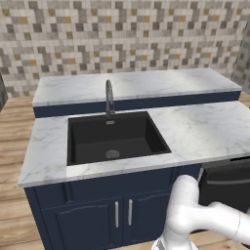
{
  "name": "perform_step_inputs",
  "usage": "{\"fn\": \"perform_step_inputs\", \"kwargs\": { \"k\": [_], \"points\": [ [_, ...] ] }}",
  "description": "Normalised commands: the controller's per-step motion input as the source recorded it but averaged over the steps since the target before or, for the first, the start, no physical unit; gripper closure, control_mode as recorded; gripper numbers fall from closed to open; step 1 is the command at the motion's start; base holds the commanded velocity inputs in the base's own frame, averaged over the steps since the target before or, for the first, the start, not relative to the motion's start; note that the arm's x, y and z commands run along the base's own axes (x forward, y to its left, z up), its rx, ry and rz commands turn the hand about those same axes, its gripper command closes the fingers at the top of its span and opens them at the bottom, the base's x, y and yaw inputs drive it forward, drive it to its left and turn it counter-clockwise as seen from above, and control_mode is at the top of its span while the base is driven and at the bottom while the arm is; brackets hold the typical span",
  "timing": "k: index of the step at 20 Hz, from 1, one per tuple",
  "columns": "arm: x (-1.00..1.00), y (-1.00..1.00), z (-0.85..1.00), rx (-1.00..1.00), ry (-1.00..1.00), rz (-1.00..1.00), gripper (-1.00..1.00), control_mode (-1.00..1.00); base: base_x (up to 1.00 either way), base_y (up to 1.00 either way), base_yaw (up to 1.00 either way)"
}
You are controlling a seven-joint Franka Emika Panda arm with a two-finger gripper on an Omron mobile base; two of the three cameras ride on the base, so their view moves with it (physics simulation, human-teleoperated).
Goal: Pick up the cup and bowl from the counter, place them in the dishwasher, and close the dishwasher door.
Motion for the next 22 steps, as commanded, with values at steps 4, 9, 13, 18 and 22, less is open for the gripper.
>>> {"fn": "perform_step_inputs", "kwargs": {
  "k": [4, 9, 13, 18, 22],
  "points": [
    [0.47, -0.06, -0.52, 0.00, -0.21, 0.00, -1.00, -1.00, 0.00, 0.00, 0.00],
    [0.46, -0.06, -0.54, 0.00, -0.20, 0.00, -1.00, -1.00, 0.00, 0.00, 0.00],
    [0.46, -0.05, -0.58, 0.00, -0.21, 0.00, -1.00, -1.00, 0.00, 0.00, 0.00],
    [0.52, -0.06, -0.61, 0.00, -0.20, 0.00, -1.00, -1.00, 0.00, 0.00, 0.00],
    [0.63, -0.03, -0.60, 0.00, -0.19, 0.00, -1.00, -1.00, 0.00, 0.00, 0.00]
  ]
}}
